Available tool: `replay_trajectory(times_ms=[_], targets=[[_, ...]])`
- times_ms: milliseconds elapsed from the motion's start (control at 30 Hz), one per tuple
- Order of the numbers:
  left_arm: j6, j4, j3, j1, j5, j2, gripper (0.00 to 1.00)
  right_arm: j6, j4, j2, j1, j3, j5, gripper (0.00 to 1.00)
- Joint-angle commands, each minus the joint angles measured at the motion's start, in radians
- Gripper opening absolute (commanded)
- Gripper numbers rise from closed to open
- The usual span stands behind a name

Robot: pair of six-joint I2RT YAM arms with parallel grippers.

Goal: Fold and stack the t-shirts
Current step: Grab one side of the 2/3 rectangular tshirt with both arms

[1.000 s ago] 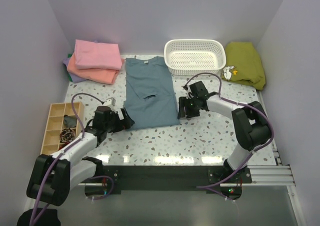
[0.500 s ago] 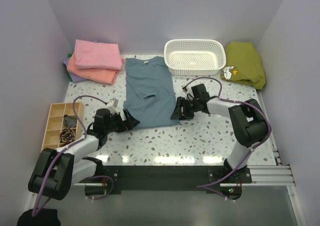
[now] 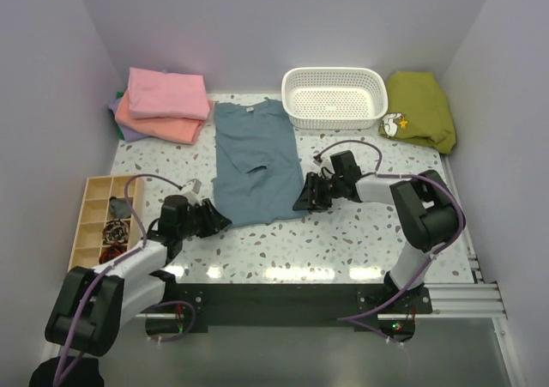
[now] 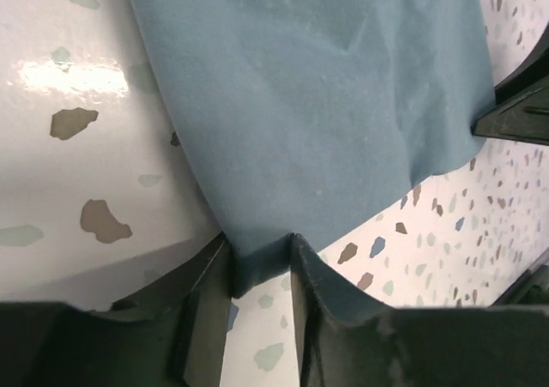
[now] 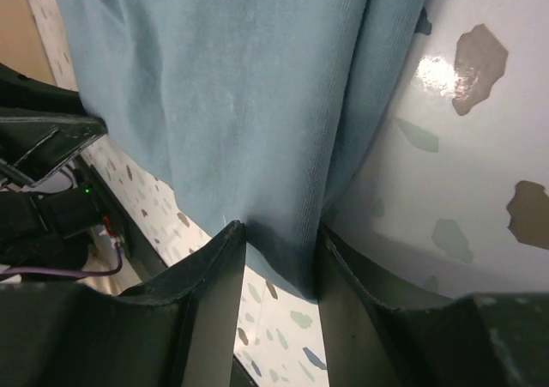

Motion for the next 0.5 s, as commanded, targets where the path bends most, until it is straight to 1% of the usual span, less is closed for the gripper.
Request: replay_trajectory(times_ms=[0,33,100,133,167,233,267,333,400,467], targets=[[-0.012,-0.054,-0.027,0.0,0.004,0.09,0.3,0.012,-0.037,0.1,0.01,-0.064,0.054,0.39],[-0.016,-0.041,-0.019,0.0,0.005,0.12,0.22,0.014,-0.029,0.103,0.011,-0.066,0.052,0.35],[-0.018,-0.014,-0.013,0.0,0.001,0.142,0.14,0.014,-0.022,0.103,0.011,-0.064,0.051,0.26],[-0.018,-0.015,-0.006,0.0,-0.004,0.157,0.05,0.012,-0.023,0.1,0.011,-0.064,0.049,0.16],[-0.015,-0.026,0.002,0.0,-0.002,0.159,0.0,0.012,-0.029,0.088,0.01,-0.067,0.047,0.12],[-0.012,-0.044,0.011,0.0,0.004,0.142,0.0,0.005,-0.038,0.062,0.011,-0.076,0.055,0.05],[-0.007,-0.084,0.014,-0.001,0.001,0.128,0.0,0.003,-0.054,0.045,0.01,-0.09,0.064,0.01],[0.003,-0.144,0.031,-0.001,-0.008,0.079,0.0,-0.008,-0.078,-0.009,0.011,-0.104,0.08,0.0],[0.008,-0.249,0.044,-0.017,-0.019,0.039,0.0,-0.011,-0.103,-0.067,0.011,-0.127,0.084,0.0],[-0.047,-0.251,0.025,-0.041,0.001,-0.005,0.0,-0.011,-0.126,-0.107,0.013,-0.156,0.083,0.0]])
